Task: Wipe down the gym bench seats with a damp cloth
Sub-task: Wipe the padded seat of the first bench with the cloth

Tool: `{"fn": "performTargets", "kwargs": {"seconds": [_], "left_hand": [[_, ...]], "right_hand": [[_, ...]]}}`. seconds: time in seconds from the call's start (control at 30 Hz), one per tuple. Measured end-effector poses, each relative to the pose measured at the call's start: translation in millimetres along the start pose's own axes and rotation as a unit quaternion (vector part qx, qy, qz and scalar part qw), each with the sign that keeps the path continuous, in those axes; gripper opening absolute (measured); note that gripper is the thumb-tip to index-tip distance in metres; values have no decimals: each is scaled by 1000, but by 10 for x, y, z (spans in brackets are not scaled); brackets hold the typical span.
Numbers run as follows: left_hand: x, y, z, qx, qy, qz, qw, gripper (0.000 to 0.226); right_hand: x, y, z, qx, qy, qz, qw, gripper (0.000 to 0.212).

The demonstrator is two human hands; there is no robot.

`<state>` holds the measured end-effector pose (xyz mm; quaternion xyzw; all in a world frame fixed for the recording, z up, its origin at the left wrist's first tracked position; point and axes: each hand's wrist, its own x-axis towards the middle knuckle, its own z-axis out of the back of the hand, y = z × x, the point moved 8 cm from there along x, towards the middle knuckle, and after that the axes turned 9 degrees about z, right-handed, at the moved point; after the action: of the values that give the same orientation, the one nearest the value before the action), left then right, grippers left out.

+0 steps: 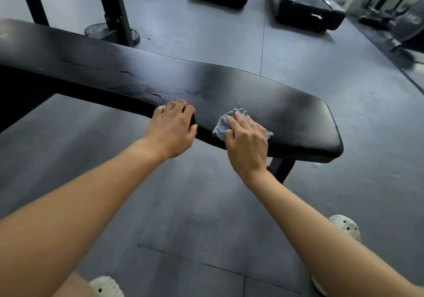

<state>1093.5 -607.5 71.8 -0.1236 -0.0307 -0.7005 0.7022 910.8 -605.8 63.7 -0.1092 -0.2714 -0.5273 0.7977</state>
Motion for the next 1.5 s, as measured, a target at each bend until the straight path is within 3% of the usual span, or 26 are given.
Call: {"fn": "performTargets", "kwargs": {"seconds": [0.13, 0.27, 0.4, 0.53, 0.63, 0.7, 0.77, 0.93, 1.0, 1.17, 1.23, 1.5], "left_hand": [[51, -43, 89, 16, 30, -26, 999, 37], [60, -96, 80, 32, 73, -1, 997, 37], [-76, -73, -122, 51, 92, -5, 994, 52], [-131, 10, -189, 47, 112, 4, 993, 63], [-89, -35, -115, 52, 89, -1, 995, 57], [-59, -34, -74, 52, 54, -4, 997, 49], [-76, -54, -22, 27, 15, -14, 999, 44], [-118, 113, -68, -73, -104, -74, 989, 39], [-100, 153, -69, -91, -138, -100, 981, 38], [-12, 232, 4, -93, -152, -148, 973, 25], [23, 328, 36, -88, -143, -156, 973, 23], [183, 741, 175, -2, -74, -125, 989, 30]], "right_hand": [[17, -118, 154, -47, 51, 64, 996, 38], [-41, -515, 286, -90, 73, -33, 993, 33], [-32, -304, 158, -68, 67, -107, 990, 44], [-16, 158, -59, -33, 120, 13, 992, 49], [21, 117, -27, -6, 128, 101, 987, 52], [56, -16, -16, -7, 107, 107, 988, 54], [109, -187, 40, 3, 70, 57, 996, 55], [340, -233, -50, 51, 23, -185, 981, 34], [453, 4, -170, 32, 36, -177, 983, 41], [650, 775, -606, 63, 148, 23, 987, 50], [730, 760, -584, 97, 166, 43, 980, 49], [761, 165, -323, 51, 98, -173, 979, 53]]}}
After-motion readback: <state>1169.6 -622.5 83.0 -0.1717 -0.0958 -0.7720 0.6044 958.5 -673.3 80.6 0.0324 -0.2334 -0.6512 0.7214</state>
